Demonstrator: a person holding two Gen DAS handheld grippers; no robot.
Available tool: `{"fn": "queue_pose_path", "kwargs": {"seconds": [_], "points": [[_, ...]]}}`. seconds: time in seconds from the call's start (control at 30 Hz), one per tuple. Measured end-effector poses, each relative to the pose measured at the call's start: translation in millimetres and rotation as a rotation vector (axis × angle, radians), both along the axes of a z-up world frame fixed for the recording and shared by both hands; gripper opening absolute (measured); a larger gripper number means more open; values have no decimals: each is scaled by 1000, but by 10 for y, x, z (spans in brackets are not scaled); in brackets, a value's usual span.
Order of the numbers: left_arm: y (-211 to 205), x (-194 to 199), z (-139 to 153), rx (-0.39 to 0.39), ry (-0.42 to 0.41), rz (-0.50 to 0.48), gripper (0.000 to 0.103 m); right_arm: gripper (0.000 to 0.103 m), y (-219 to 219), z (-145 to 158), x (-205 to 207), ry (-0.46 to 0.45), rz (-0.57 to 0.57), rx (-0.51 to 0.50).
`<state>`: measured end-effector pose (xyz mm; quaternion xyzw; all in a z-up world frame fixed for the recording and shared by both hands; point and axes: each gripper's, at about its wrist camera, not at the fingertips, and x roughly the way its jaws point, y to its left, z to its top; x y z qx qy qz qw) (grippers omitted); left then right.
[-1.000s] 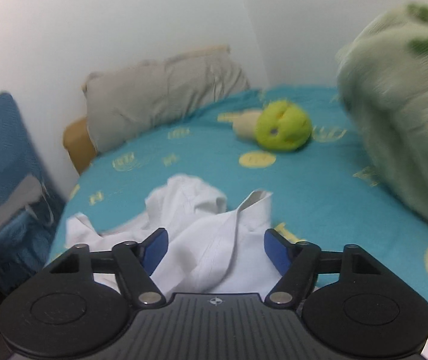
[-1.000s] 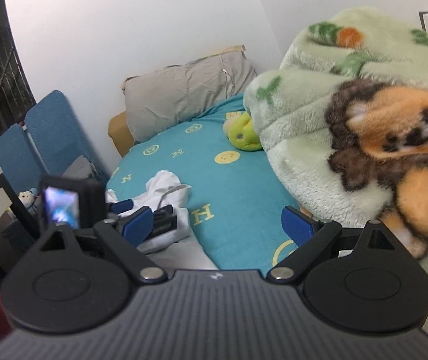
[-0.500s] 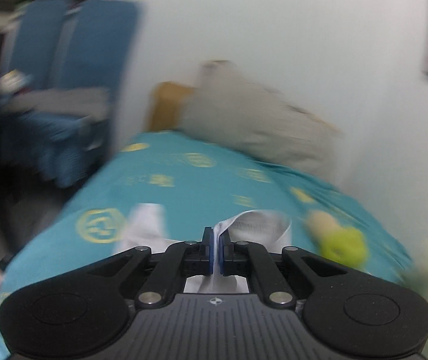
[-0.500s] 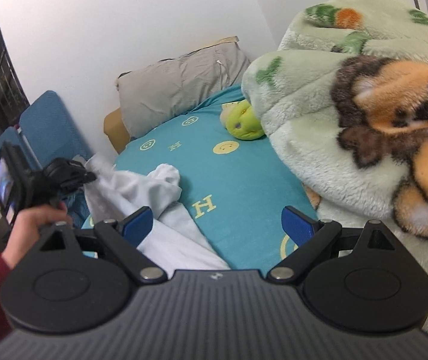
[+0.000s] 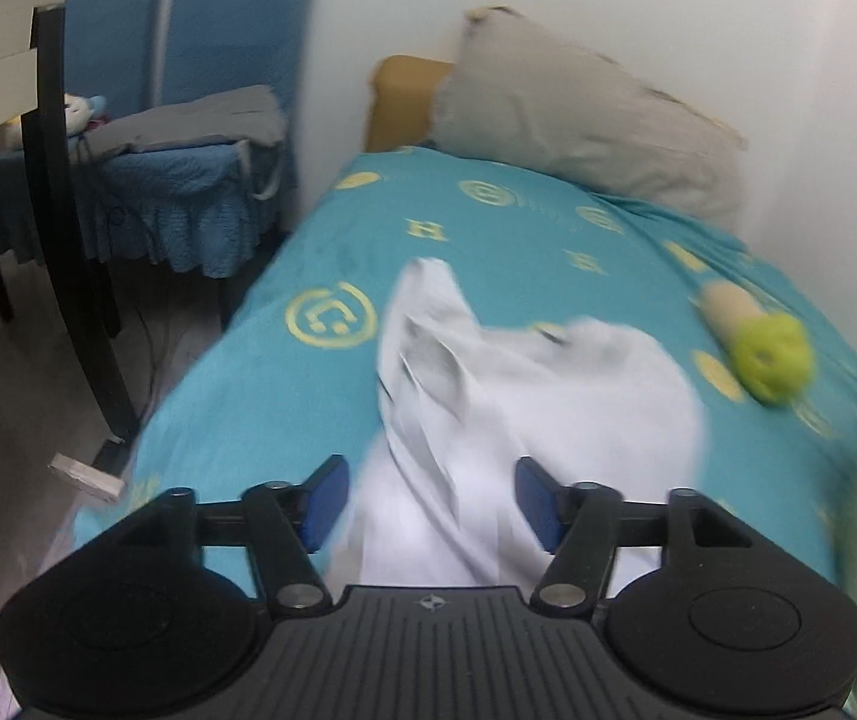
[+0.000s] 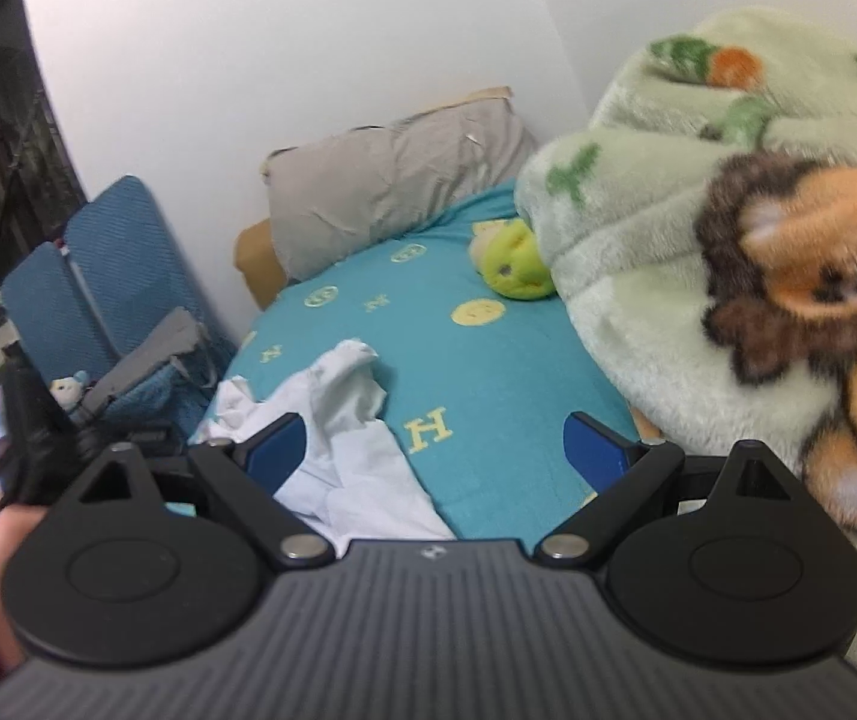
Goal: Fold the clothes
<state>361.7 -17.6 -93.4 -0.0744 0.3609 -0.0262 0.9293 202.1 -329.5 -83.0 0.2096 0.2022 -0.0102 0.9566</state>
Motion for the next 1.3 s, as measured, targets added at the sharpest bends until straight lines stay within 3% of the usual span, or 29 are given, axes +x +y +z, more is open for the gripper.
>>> {"fn": "queue_pose_path", "kwargs": {"seconds": [0.23,0.33,0.47,0.53,0.63,0.8,0.93,1.1,1.13,1.17,1.23,1.3], "points": [[-67,-1396,301,-67,4,-56,72,94,-72,220,-166,12,133,19],[-143,-1905,410,-69,-32,-86,72,94,-31,399,-387,21,165,-51],[-306,-2427,392,-109,-56,-165,72,94,-98,689,-882,-19,172,-111],[-456,-2573,312,-135,-29,-218,70,94,-253,818,-1113,-85,97,-125],[-785,-2677,166,-151,32,-314,70,94,-513,913,-1376,-145,-42,-125],[-1384,-2714,-107,-147,100,-436,66,94,-831,781,-1469,-171,-203,-59],[-1771,-2574,-375,-142,164,-474,61,94,-863,654,-1326,-157,-222,-69],[-2051,-2333,-727,-145,251,-485,42,94,-861,532,-1197,-131,-210,-83],[-2080,-2296,-806,-139,268,-483,34,94,-870,517,-1183,-128,-209,-80],[-2075,-2281,-847,-136,265,-475,22,94,-879,502,-1170,-125,-209,-77],[-2050,-2258,-914,-132,251,-457,10,94,-901,478,-1149,-122,-209,-67],[-1984,-2232,-927,-147,254,-454,4,94,-914,465,-1142,-117,-214,-66]]}}
